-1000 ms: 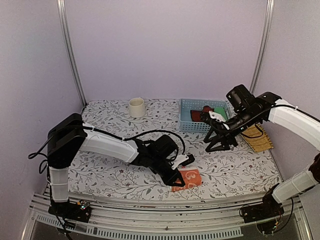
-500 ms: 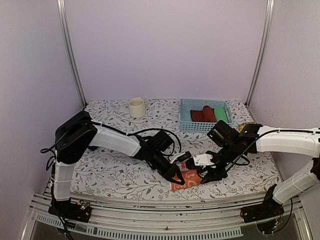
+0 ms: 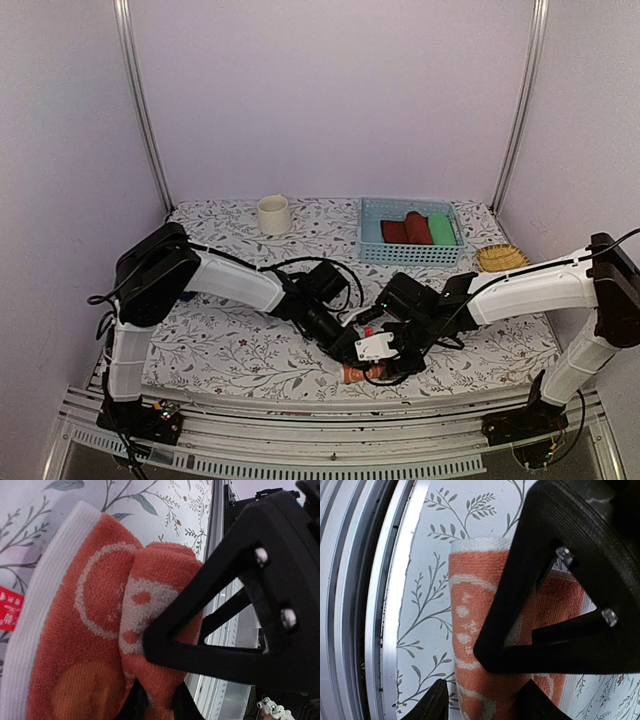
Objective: Roll the towels
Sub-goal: Roll the towel at the center of the board.
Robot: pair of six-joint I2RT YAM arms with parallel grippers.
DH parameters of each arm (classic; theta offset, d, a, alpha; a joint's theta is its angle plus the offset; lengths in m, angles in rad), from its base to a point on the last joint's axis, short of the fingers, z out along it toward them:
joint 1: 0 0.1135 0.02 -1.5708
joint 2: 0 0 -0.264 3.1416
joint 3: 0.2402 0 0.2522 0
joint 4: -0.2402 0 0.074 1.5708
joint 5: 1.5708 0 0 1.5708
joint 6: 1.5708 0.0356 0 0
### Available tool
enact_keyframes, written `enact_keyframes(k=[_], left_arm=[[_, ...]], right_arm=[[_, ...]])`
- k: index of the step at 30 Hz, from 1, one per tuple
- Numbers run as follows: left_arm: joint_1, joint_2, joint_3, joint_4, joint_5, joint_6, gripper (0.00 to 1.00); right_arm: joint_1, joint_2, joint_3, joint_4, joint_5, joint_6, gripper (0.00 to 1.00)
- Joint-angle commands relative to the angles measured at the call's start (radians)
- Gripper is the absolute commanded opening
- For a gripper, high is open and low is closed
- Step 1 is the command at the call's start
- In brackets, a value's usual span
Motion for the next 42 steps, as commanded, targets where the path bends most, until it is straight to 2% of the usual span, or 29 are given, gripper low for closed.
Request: enact_keyframes(k=[1,4,7,11,15,17,21,23,29,36,40,42], left_arm=[[0.008,0.068,-0.022,-0.127,-0.042,0.001,0.04],[0.016,0.05,-0.033,-0.127,-0.066,0.009,0.09],[0.024,-0.016,-0.084,-0.083,-0.13,0.018,0.23],[0.022,-0.174,-0.249,0.102,-0.182,0.008,0.35],[-0.001,-0.367,-0.455,0.325,-0.281,-0.02,0.41],[-0.019,-0.472,-0.581,0.454,-0.359,-0.035,0.47],[-0.071,-0.632,-0.705,0.518,-0.541,0.011,0.5],[-0.117,-0.668,-0.717,0.497,-0.648,0.064,0.49],[-0.214,-0.679,-0.716,0.487,-0.697,0.223,0.48],[-0.358,-0.602,-0.571,0.358,-0.935,0.525,0.49],[-0.401,-0.519,-0.491,0.305,-1.054,0.658,0.49],[-0.405,-0.473,-0.458,0.276,-1.069,0.698,0.49]], right_arm=[[0.016,0.059,-0.025,0.062,0.077,0.0,0.44],[0.017,0.079,-0.036,0.059,0.061,-0.001,0.26],[0.016,0.08,-0.046,0.043,0.018,-0.01,0.14],[0.0,0.088,-0.047,-0.008,-0.08,-0.027,0.1],[-0.067,0.115,0.003,-0.088,-0.243,-0.034,0.08],[-0.103,0.158,0.044,-0.147,-0.309,-0.048,0.07],[-0.17,0.265,0.117,-0.238,-0.409,-0.061,0.04],[-0.197,0.314,0.159,-0.295,-0.463,-0.073,0.05],[-0.257,0.475,0.291,-0.462,-0.599,-0.119,0.05],[-0.261,0.548,0.35,-0.515,-0.602,-0.113,0.05],[-0.262,0.566,0.378,-0.536,-0.595,-0.104,0.05],[-0.262,0.569,0.386,-0.54,-0.59,-0.1,0.06]])
